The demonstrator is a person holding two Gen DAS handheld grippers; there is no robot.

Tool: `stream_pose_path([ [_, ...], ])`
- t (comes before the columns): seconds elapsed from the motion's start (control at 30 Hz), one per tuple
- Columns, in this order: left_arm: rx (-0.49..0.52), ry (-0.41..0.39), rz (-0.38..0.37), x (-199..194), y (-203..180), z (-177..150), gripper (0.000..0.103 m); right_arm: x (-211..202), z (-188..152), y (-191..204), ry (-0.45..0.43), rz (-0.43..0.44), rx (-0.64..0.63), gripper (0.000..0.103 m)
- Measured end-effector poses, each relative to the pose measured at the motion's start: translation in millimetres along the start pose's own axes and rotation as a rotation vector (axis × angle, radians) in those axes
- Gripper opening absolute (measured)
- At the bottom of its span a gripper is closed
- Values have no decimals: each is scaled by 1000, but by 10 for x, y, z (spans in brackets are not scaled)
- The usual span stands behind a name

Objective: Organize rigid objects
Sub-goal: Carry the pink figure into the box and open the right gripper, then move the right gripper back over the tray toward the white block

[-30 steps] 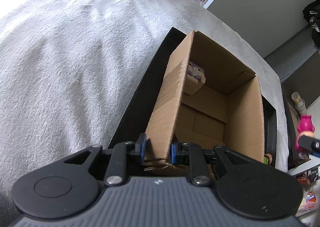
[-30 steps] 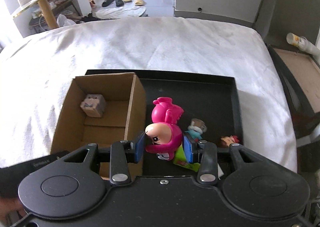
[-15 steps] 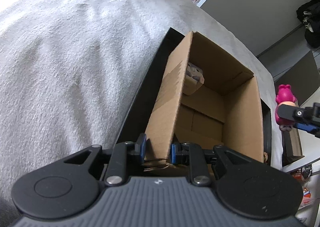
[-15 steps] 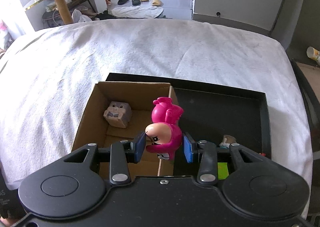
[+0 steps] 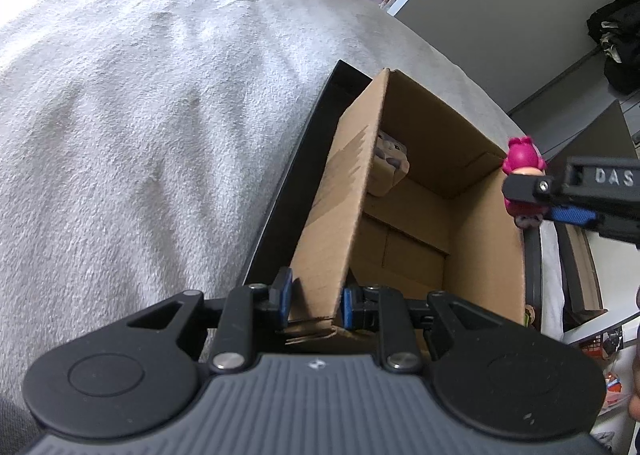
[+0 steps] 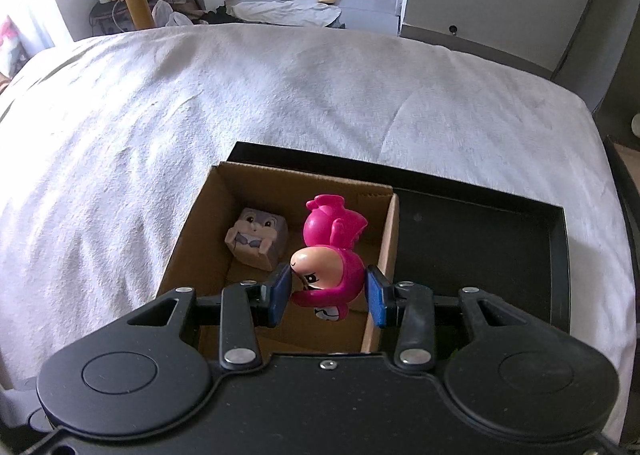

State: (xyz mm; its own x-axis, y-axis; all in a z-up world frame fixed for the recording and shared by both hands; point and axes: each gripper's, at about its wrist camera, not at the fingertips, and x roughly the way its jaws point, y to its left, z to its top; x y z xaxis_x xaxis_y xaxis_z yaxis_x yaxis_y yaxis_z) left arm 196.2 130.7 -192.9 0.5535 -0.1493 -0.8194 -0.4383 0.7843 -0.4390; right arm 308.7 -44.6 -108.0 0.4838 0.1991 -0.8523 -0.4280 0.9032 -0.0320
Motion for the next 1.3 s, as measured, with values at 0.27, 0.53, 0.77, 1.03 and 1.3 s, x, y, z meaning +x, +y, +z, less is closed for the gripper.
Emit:
stream_pose_path([
  [0.27,9,-1,-1,3,-7,0,23,-76,132,64,-100,-40,-8,56],
  [0.53,8,-7,7,-1,-22,3,24,-187,40,-70,-86,-27,-10,67],
  [0.77,0,-8,12,-9,-25,2,24,-320,-93,-242,-89,-33,-18,83],
  [1.03,-7,-10,22,-14,-27,0,24,-442,-266,-577,-80,-45,20,88],
  [1.3,-10,-13,34,-15,-48,-5,24,-544,-474,-974,-71,-72,73,88],
])
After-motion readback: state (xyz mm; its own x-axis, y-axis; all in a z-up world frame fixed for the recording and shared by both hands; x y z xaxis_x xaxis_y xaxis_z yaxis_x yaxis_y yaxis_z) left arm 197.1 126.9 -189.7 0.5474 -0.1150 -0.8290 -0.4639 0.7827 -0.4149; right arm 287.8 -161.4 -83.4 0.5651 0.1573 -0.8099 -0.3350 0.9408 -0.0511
